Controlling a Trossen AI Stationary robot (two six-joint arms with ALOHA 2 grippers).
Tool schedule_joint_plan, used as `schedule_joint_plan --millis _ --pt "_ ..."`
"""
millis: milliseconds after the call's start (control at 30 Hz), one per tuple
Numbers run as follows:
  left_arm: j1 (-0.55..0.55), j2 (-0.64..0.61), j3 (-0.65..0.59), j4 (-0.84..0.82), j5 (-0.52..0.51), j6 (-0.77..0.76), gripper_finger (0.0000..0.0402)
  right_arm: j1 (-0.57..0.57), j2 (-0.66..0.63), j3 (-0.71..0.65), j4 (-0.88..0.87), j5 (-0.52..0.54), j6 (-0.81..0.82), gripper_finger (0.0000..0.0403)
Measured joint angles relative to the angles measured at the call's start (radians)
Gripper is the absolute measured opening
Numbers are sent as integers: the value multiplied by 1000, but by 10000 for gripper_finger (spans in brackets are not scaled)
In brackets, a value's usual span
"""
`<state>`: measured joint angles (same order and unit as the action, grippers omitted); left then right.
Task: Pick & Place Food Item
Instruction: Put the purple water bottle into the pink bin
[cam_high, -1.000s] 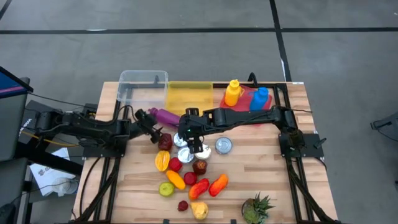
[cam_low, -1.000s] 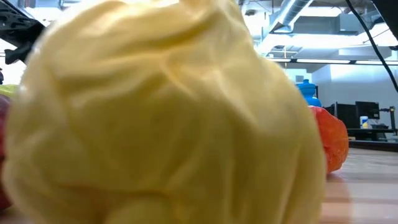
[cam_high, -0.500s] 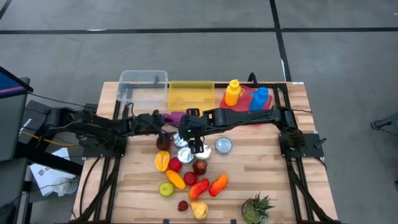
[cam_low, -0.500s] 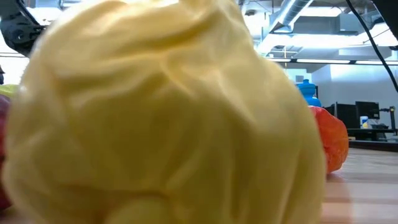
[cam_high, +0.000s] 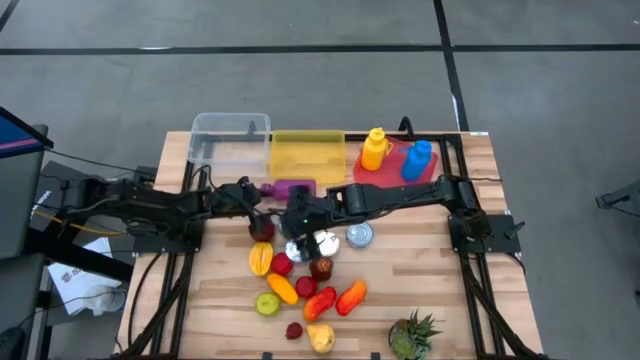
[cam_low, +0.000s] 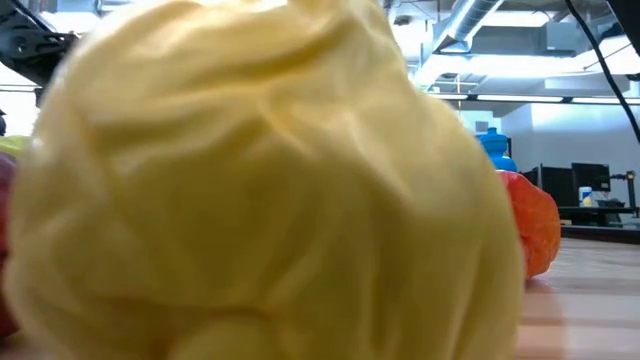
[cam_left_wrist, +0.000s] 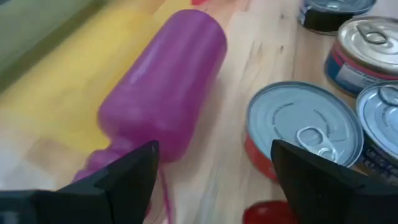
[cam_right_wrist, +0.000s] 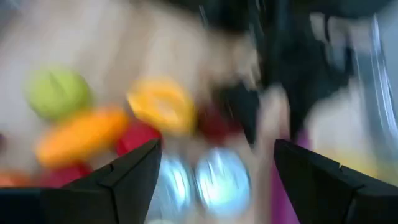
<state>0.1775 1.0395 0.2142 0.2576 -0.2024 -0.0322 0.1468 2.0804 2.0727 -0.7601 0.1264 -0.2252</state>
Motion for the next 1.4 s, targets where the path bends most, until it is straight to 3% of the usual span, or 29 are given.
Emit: schedule_joint_plan --millis 133,400,533,700,800,900,1100,1267,1400 --pt "-2 -78 0 -37 -11 -7 301 0 0 0 332 -155 -66 301" --pt "-2 -156 -7 -84 -12 -25 301 -33 0 -42 1011 -318 -149 301" --pt "-2 -162 -28 -86 -11 -28 301 -49 2 -213 1468 -389 -125 301" --pt "-2 -162 -41 -86 -6 -35 301 -73 3 -524 1960 -375 -89 301" --pt "-2 -162 -47 -89 -2 -36 301 -81 -28 -715 2143 -329 -49 301" --pt "-2 -162 -47 -93 -1 -36 301 -92 -121 -897 2176 -262 -44 301" --pt "-2 -162 -47 -129 -30 -59 301 -97 -343 -1174 2000 -191 -29 301" --pt "-2 -162 -47 -197 -110 -72 301 -74 -514 -1323 1830 -146 -59 301" --pt "0 -162 -47 -183 -138 5 301 -62 -605 -1395 1760 -117 -100 301"
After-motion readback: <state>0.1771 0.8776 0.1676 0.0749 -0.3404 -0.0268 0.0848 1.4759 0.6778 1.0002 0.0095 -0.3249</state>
